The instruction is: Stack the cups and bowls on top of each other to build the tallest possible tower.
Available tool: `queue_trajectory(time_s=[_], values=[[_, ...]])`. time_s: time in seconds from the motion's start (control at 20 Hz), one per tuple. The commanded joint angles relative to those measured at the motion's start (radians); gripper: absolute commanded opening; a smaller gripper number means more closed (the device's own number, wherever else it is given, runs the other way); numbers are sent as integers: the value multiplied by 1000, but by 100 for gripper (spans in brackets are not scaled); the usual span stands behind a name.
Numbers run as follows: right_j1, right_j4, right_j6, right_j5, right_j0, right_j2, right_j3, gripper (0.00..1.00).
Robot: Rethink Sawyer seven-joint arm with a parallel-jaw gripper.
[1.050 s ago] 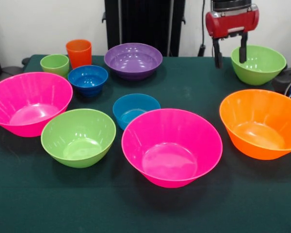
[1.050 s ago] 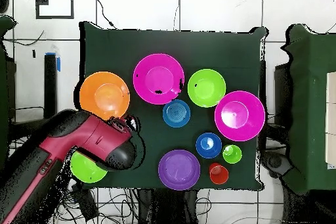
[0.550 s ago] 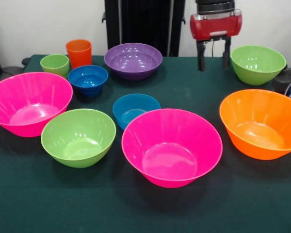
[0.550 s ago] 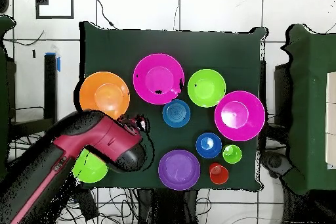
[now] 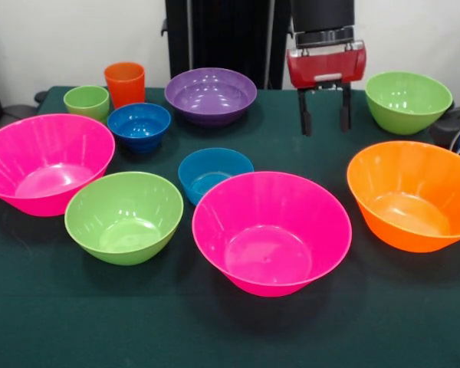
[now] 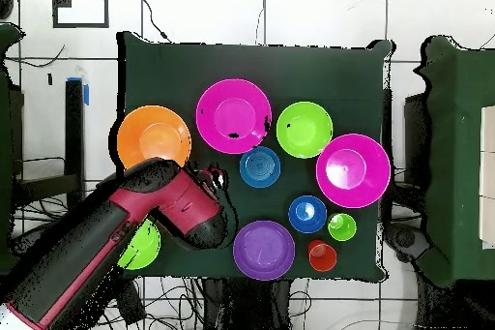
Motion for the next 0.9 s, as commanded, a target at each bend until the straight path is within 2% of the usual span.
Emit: queue_trajectory(time_s=[0.05,0.35,0.55,0.9], values=[[-8,78,-2,103,-11,235,18,100],[-24,73,61,118,1,259,2,100],[-37,70,67,126,-6,277,1,100],[-38,126,-7,136,-48,322,-12,100]])
